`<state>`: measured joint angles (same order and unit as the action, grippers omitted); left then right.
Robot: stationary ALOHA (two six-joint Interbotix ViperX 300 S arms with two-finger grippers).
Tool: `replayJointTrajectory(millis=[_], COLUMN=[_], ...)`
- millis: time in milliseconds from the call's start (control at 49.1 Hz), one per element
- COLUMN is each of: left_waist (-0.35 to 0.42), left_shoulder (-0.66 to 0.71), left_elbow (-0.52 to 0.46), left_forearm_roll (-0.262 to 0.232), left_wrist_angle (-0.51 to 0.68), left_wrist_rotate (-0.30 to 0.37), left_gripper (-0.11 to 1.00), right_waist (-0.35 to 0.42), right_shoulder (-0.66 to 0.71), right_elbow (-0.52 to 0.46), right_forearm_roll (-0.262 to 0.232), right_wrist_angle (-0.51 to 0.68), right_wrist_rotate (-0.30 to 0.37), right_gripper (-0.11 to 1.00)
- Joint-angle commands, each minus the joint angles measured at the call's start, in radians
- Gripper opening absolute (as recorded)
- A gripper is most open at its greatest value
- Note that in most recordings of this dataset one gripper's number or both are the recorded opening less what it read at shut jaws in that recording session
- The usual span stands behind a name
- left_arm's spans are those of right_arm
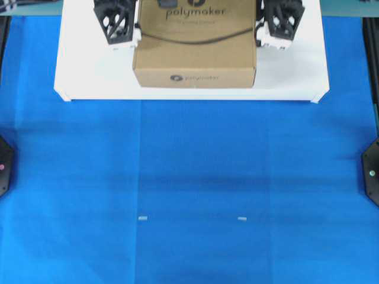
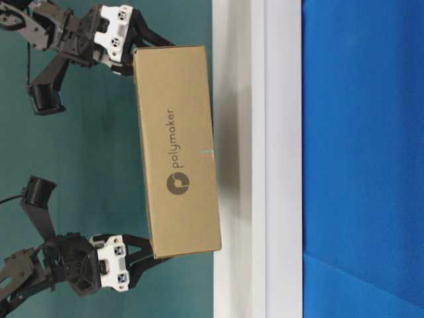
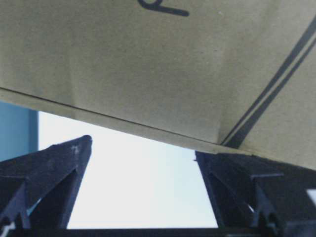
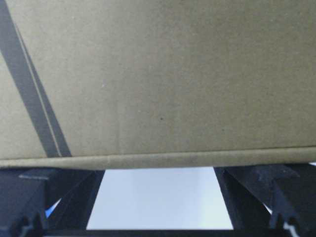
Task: Place the cardboard box on the stand after clamping it between your arms.
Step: 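Carry the clamped box forward and lower it onto the white stand, then release the box and pull both grippers outward away from it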
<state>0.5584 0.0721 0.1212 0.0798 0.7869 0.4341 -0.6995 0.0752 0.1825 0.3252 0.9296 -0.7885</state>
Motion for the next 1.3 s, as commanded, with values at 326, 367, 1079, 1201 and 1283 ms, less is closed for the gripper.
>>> replayJointTrajectory(millis=[326,367,1079,1201,1283], left_waist=[-0.031,-0.031,0.005,0.011,0.012], left_shoulder=[0.014,0.018,-0.005,-0.028,-0.04], left_elbow=[-0.13,-0.121,0.095,0.135,0.147], left_forearm_roll=[-0.028,-0.028,-0.028,-0.028,-0.028], left_wrist_angle=[-0.066,-0.075,-0.23,-0.235,-0.232], left_wrist_rotate=[0.002,0.008,0.021,0.021,0.023], left_gripper=[0.83,0.83,0.83,0.82,0.82], right_waist=[0.041,0.038,-0.044,-0.08,-0.1], right_shoulder=[0.037,0.044,0.072,0.051,0.037], right_elbow=[-0.107,-0.095,0.051,0.097,0.117], right_forearm_roll=[0.14,0.138,0.08,0.078,0.078], right_wrist_angle=[-0.043,-0.048,-0.132,-0.114,-0.107], right_wrist_rotate=[-0.02,-0.034,-0.086,-0.086,-0.095], right_gripper=[0.98,0.98,0.98,0.98,0.98])
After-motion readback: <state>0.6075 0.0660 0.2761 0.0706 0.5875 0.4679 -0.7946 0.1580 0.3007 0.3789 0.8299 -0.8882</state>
